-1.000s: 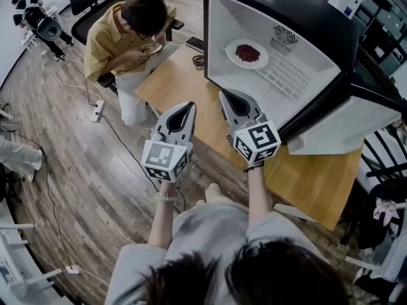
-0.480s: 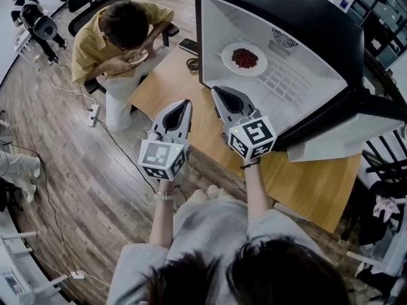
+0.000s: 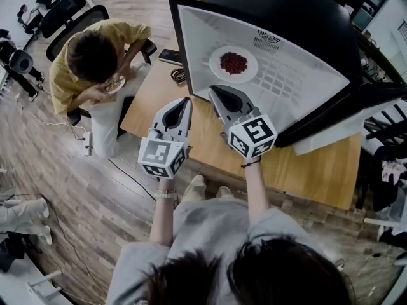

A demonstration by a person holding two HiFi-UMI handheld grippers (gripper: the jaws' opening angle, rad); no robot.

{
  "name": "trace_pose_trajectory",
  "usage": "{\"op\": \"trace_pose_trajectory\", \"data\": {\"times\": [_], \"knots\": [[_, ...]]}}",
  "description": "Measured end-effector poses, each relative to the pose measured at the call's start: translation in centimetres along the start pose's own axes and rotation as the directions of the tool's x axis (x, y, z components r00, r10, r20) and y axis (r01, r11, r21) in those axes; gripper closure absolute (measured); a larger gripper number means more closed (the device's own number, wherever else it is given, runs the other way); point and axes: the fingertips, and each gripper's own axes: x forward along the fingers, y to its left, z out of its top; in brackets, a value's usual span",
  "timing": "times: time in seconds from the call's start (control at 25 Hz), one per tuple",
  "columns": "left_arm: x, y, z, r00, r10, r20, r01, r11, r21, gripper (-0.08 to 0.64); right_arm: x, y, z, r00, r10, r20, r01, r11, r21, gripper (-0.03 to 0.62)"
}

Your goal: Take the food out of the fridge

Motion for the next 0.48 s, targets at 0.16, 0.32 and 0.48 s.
{"op": "trace_pose_trajectory", "data": {"times": [0.16, 0.32, 0.48], "knots": [[1.8, 1.2, 0.4, 0.995, -0.1, -0.005, 0.1, 0.995, 0.011, 0.552, 0.8, -0.6, -0.3, 0.996, -0.093, 0.01, 0.092, 0.995, 0.022, 0.583], [3.3, 1.2, -0.4, 0.979, -0.205, -0.023, 0.205, 0.979, 0.019, 0.552, 0.5, -2.3, -1.1, 0.979, -0.204, 0.026, 0.201, 0.976, 0.082, 0.583], [4.3, 0.8, -0.8, 0.953, -0.299, -0.038, 0.301, 0.953, 0.028, 0.552, -1.2, -4.1, -1.4, 0.943, -0.326, 0.064, 0.309, 0.931, 0.192, 0.583]]}}
